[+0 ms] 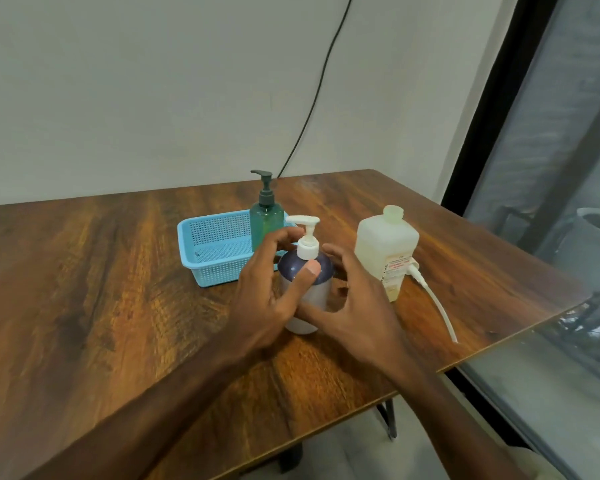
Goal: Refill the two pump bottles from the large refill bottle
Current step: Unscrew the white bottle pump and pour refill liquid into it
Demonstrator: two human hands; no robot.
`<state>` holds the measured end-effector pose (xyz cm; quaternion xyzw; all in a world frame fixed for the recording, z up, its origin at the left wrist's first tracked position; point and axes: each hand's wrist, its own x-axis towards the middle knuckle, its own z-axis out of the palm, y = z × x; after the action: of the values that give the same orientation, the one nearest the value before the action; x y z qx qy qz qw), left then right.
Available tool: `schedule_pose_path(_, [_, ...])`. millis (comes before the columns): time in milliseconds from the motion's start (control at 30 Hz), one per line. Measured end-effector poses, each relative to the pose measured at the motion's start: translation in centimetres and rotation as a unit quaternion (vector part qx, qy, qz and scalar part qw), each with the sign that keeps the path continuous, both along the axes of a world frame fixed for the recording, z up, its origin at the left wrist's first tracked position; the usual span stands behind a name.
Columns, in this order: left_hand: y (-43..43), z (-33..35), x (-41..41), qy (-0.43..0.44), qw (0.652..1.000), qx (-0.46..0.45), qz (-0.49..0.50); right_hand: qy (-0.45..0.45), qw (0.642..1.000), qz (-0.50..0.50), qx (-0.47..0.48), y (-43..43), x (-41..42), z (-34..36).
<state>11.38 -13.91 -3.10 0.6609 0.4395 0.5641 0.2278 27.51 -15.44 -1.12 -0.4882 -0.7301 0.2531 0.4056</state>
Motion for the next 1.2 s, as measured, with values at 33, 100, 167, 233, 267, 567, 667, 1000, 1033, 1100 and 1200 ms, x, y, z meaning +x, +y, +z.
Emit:
schedule_pose_path(33, [0.2, -0.1, -0.1, 0.008, 1.0, 0.002, 0.002, 0.007, 1.0, 0.005, -0.011, -0.1, 0.4, -0.1])
schedule_pose_path(100, [0.4, -0.2, -0.3, 0.021, 1.0, 0.013, 0.006, 0.032, 0.999, 0.011, -0.029, -0.4, 1.1, -0.1])
schedule_pose_path(167, [0.4, -0.3, -0.3, 0.028, 0.999, 0.017, 0.002, 0.059, 0.998, 0.013, -0.019, -0.5, 1.8, 0.1])
schedule_pose_path(233, [0.2, -0.3, -0.2, 0.034, 0.999, 0.021, -0.009, 0.092, 0.996, 0.003, 0.012, -0.6, 2.2, 0.6])
schedule_pose_path(267, [0.1, -0.4, -0.2, 0.041, 0.999, 0.021, -0.017, 0.109, 0.994, -0.005, 0.028, -0.6, 2.2, 1.0])
schedule_pose_path(567, [0.4, -0.9, -0.5, 0.098, 0.995, 0.018, -0.014, 0.104, 0.99, -0.06, 0.073, 1.4, -1.6, 4.0])
schedule_pose_path(667, [0.3, -0.2, -0.5, 0.093, 0.994, 0.053, -0.029, 0.124, 0.988, -0.048, 0.077, 1.7, -1.4, 3.7])
schedule_pose_path(1000, [0.4, 1.1, -1.1, 0.125, 0.987, 0.035, -0.1, 0.078, 0.989, 0.125, -0.008, 2.7, 1.4, 5.3])
schedule_pose_path(1033, [0.4, 1.0, -1.1, 0.124, 0.987, 0.025, -0.103, 0.074, 0.988, 0.135, -0.017, 2.6, 1.5, 5.2])
schedule_pose_path(1100, [0.4, 0.8, -1.2, 0.124, 0.986, 0.005, -0.115, 0.076, 0.989, 0.128, -0.013, 2.2, 1.6, 4.3])
schedule_pose_path(1200, [0.5, 0.6, -1.9, 0.075, 0.986, -0.009, -0.151, 0.085, 0.991, 0.106, -0.011, 1.7, 1.4, 2.1])
